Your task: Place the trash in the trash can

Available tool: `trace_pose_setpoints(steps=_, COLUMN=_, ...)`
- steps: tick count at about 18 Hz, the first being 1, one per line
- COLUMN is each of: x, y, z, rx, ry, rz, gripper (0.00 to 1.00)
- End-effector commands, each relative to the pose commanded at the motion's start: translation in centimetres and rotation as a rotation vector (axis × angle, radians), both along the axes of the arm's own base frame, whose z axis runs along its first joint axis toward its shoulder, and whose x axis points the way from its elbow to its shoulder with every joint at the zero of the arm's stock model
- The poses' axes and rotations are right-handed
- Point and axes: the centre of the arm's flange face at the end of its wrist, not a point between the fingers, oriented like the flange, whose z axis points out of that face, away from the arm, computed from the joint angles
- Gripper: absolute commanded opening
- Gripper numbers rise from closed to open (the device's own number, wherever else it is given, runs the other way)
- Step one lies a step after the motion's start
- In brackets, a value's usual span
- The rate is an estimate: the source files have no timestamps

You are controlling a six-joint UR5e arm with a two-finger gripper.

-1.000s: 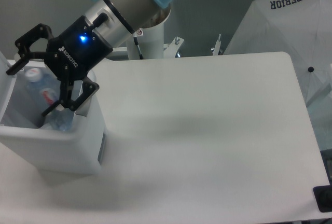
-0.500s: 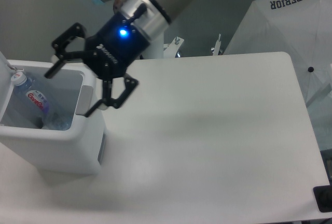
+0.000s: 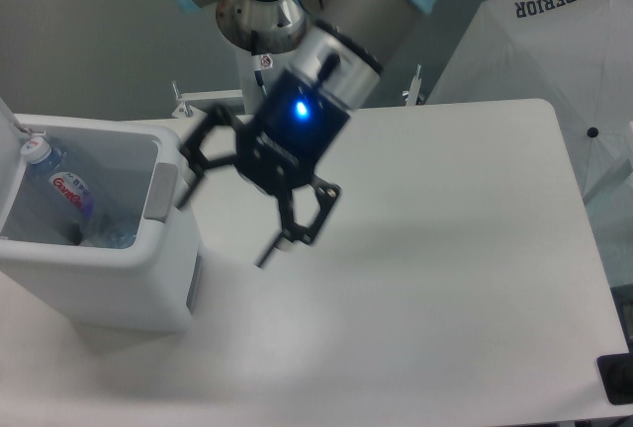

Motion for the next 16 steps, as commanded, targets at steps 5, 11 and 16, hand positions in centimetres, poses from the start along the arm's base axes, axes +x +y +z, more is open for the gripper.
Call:
trace_pose_setpoints(steps=5, x=-5.2, y=-2.4, z=-4.4, rx=-0.086, ry=0.064, rz=0.024, gripper=1.0)
trace_pose_setpoints(steps=11, x=-8.8, y=-5.4, z=-8.4, rx=-0.306, ry=0.227, rz=0.041, gripper=1.0)
trace_pose_setpoints(steps=16, x=-9.6, y=-6.3, z=-9.1, rx=-0.496, ry=0.264, rz=-0.067, gripper=1.0)
